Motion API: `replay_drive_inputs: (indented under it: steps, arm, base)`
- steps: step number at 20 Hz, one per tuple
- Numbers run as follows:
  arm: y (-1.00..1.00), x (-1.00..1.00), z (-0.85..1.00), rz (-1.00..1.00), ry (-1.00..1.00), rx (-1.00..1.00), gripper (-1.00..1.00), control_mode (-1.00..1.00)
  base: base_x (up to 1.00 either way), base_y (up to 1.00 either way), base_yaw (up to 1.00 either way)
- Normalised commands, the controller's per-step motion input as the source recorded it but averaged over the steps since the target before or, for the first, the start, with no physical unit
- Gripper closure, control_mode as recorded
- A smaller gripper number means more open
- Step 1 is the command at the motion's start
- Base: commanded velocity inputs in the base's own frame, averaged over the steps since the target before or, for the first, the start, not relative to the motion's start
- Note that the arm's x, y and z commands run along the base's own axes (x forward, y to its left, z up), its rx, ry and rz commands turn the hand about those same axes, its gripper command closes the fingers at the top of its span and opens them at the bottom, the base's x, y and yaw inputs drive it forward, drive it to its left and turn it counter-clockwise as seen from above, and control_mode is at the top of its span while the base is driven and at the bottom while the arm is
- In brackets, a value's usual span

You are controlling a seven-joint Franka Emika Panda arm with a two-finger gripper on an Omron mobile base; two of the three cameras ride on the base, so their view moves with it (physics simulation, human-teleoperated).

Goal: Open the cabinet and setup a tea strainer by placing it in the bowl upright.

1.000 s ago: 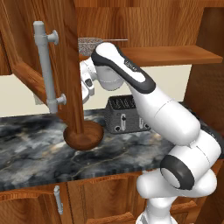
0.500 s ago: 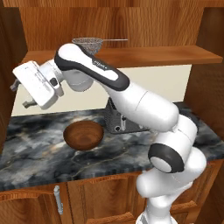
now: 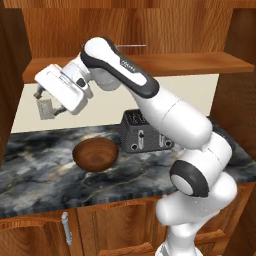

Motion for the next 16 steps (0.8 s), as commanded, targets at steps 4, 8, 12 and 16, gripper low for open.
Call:
replay_drive_inputs:
  steps: [4,8,12,16]
  arm:
    - [-0.83,0.06,-0.4,0.0,-0.2,-0.29,-1.0,-1.0]
    - [-0.75,0.01,-0.32,0.14,-0.38,-0.37,-1.0,-1.0]
    - [-0.66,0.0,-0.11,0.28,-0.53,-0.4,-1.0,-1.0]
    - [-0.55,0.18,0.0,0.45,-0.41,-0.46,-1.0,-1.0]
  base:
    - [0.0,0.0,0.0]
    - [0.0,0.0,0.0]
    - [0.0,0.0,0.0]
    - [0.0,0.0,0.0]
